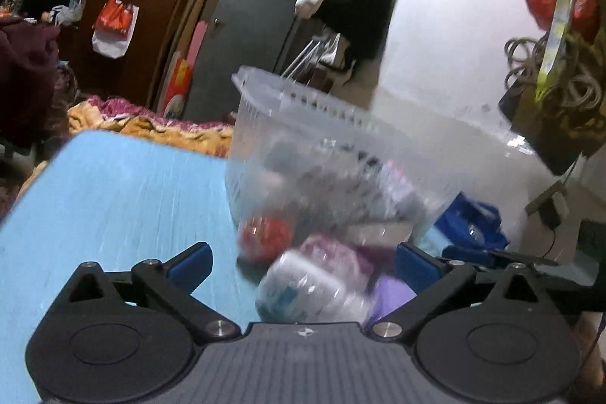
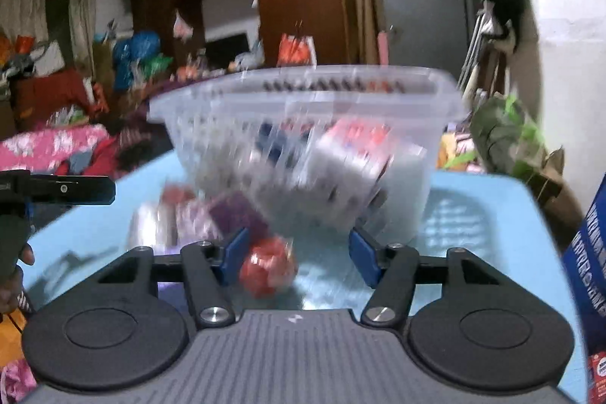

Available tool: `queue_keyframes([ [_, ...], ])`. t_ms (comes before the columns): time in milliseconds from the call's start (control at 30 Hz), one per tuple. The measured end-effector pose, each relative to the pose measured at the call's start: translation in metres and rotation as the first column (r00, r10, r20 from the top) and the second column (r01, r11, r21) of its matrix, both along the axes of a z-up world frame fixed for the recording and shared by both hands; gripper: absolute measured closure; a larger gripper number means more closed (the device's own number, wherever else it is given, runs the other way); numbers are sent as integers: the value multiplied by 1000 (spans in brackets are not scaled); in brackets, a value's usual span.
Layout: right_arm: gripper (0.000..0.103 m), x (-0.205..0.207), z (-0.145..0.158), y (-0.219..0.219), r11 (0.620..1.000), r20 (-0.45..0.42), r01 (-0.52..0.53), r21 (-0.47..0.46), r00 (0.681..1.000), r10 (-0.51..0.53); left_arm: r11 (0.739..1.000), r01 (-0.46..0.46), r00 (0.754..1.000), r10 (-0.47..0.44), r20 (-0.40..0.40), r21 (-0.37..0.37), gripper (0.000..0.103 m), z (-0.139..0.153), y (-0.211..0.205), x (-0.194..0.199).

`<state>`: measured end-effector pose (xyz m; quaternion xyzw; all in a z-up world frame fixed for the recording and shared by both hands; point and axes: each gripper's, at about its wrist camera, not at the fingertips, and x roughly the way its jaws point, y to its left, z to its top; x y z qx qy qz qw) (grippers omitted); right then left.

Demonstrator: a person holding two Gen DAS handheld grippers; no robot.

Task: Organize objects
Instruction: 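Grasp the bagged white roll with the left gripper while the right grasps the bagged red ball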

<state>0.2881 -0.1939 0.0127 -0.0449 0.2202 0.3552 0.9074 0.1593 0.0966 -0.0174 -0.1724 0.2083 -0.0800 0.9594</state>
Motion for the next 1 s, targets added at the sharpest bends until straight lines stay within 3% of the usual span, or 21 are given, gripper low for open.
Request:
queue_keyframes([
  [133,41,-1,-4,18,998,-23,-45,-49,999,44,1000,-14,999,15,-47,24,2,-6,-7,11],
  [167,43,-2,-7,21,996,-22,-47,-72,999,45,999,-12,998,13,-54,37,3,-8,-9,12],
  [200,55,-2,-9,23,994,-28,-51,-94,998,48,999,-14,998,17,-58,52,3,-10,-10,10],
  [233,58,0,-11,23,993,-39,-56,-102,998,52,998,-27,998,30,-53,62,4,-14,-8,5],
  [333,59,-5,-10,11,994,-17,-35,-105,999,33,995,-82,995,84,-61,50,4,-20,1,-3],
  [667,58,-5,-14,-7,1000,-19,-16,19,1000,17,1000,-13,995,11,-98,-21,7,-25,-15,14],
  [733,58,-3,-15,-9,999,-23,-19,35,1000,20,999,-15,995,11,-98,-35,18,-25,-17,16],
  [867,58,-5,-15,-10,999,-10,-17,39,1000,17,999,-13,996,8,-90,-49,24,-25,-22,17],
  [933,58,-5,-15,-12,999,-9,-18,49,1000,19,998,-9,998,6,-65,-55,37,-24,-23,14],
  [1000,58,-6,-16,-14,998,-5,-13,60,1000,13,998,-3,1000,1,-25,-59,39,-22,-21,8],
])
